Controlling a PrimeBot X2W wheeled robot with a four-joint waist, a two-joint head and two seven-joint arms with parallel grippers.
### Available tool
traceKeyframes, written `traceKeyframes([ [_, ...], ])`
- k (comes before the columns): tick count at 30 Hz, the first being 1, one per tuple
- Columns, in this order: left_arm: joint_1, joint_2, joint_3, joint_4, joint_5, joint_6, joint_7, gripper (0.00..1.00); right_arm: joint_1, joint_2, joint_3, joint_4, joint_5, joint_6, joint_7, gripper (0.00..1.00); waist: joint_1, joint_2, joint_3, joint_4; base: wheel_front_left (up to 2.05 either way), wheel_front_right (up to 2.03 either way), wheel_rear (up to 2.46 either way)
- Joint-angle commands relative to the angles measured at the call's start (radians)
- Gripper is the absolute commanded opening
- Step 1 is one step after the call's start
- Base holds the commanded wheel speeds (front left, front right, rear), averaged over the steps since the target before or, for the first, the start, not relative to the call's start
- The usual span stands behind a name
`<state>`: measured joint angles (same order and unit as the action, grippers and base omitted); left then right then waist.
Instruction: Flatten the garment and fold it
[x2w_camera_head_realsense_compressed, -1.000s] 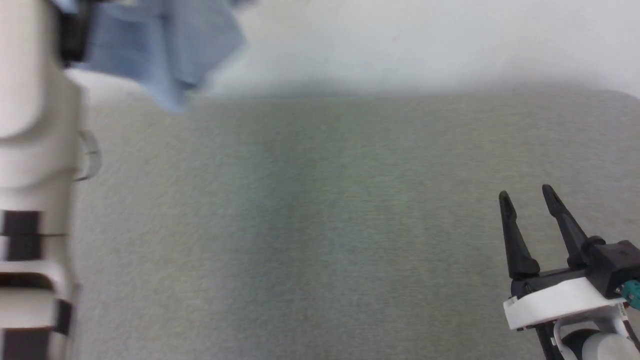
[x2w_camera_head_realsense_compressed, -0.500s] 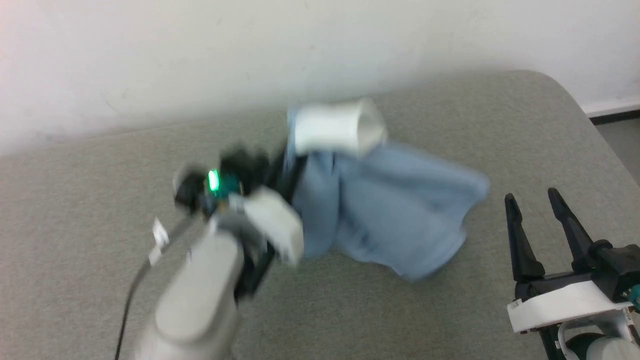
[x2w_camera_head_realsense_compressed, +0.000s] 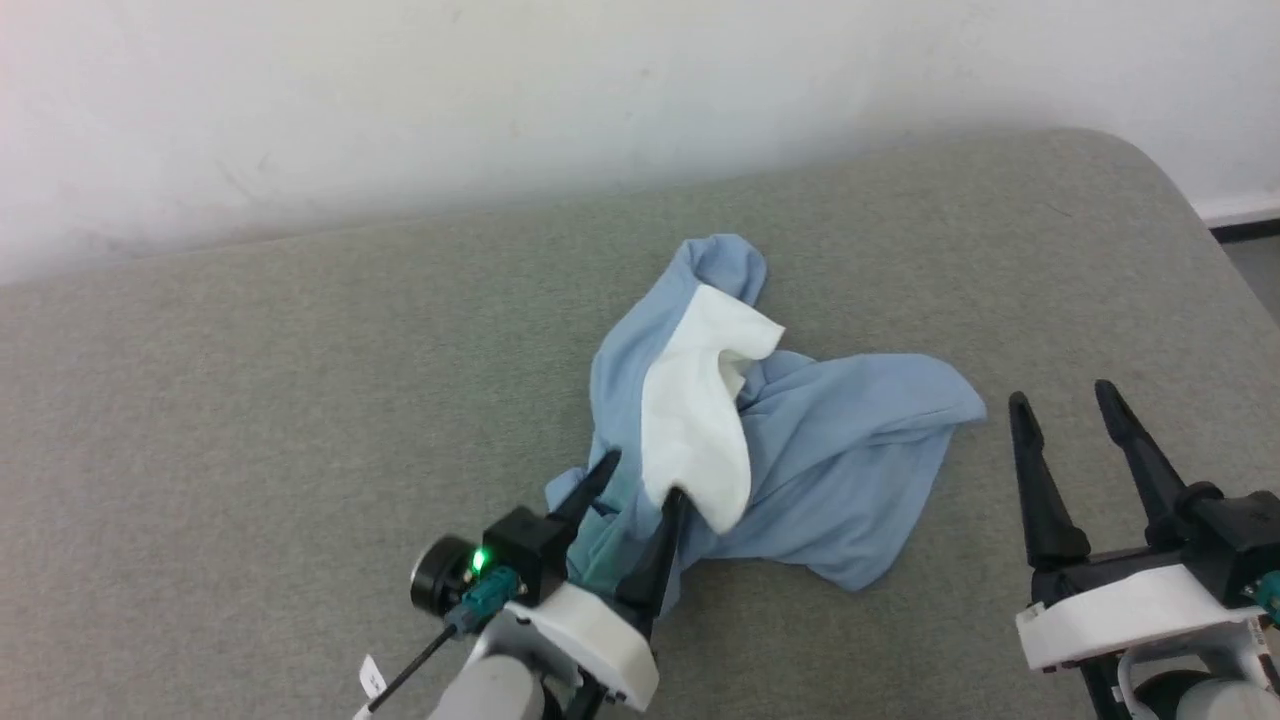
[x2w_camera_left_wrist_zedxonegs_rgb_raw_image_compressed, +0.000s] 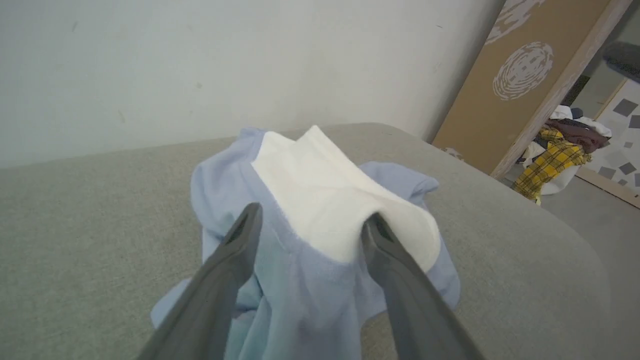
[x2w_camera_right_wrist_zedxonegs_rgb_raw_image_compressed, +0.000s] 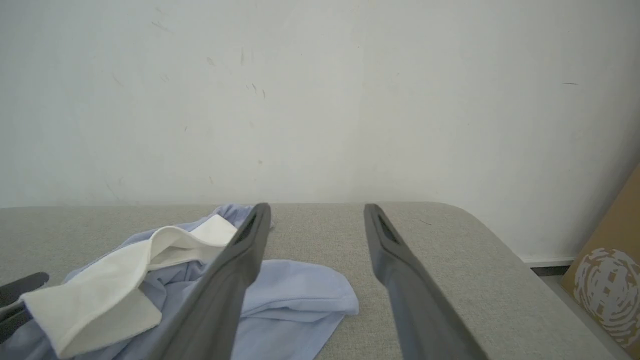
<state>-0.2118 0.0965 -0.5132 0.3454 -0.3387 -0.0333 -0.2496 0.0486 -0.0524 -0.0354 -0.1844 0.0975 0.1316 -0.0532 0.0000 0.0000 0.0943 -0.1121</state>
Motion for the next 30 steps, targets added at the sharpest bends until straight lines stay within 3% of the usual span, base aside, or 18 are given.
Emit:
traceKeyframes([
  [1, -0.015, 0.001, 0.007, -0.034, 0.02, 0.007, -0.009, 1.0, 0.012, 0.002, -0.003, -0.007, -0.005, -0.001, 0.001, 1.0, 0.0, 0.0, -0.005, 0.025, 0.0, 0.0, 0.0],
  [5, -0.022, 0.012, 0.063, -0.184, 0.064, 0.034, -0.012, 1.0, 0.018, 0.002, -0.004, -0.011, -0.01, -0.001, 0.009, 1.0, 0.0, 0.0, -0.015, 0.052, 0.0, 0.0, 0.0],
  [9, 0.01, 0.032, 0.157, -0.276, 0.089, 0.091, -0.012, 1.0, 0.025, 0.002, -0.006, -0.012, -0.011, -0.001, 0.015, 1.0, 0.0, 0.0, -0.033, 0.069, 0.0, 0.0, 0.0],
  [15, 0.116, 0.077, 0.315, -0.318, 0.087, 0.182, -0.012, 1.0, 0.048, 0.002, -0.01, -0.01, -0.009, -0.001, 0.018, 1.0, 0.0, 0.0, -0.065, 0.089, 0.0, 0.0, 0.0],
  [19, 0.198, 0.108, 0.391, -0.322, 0.065, 0.22, -0.01, 1.0, 0.061, 0.002, -0.007, -0.016, -0.01, -0.001, 0.023, 1.0, 0.0, 0.0, -0.077, 0.101, 0.0, 0.0, 0.0],
  [25, 0.245, 0.149, 0.411, -0.34, 0.034, 0.214, 0.083, 1.0, 0.07, 0.002, -0.002, -0.025, -0.011, -0.001, 0.031, 1.0, 0.0, 0.0, -0.07, 0.122, 0.0, 0.0, 0.0],
  [30, 0.168, 0.168, 0.33, -0.331, 0.003, 0.128, 0.244, 1.0, 0.059, 0.002, 0.001, -0.036, -0.013, -0.001, 0.035, 1.0, 0.0, 0.0, -0.03, 0.139, 0.0, 0.0, 0.0],
])
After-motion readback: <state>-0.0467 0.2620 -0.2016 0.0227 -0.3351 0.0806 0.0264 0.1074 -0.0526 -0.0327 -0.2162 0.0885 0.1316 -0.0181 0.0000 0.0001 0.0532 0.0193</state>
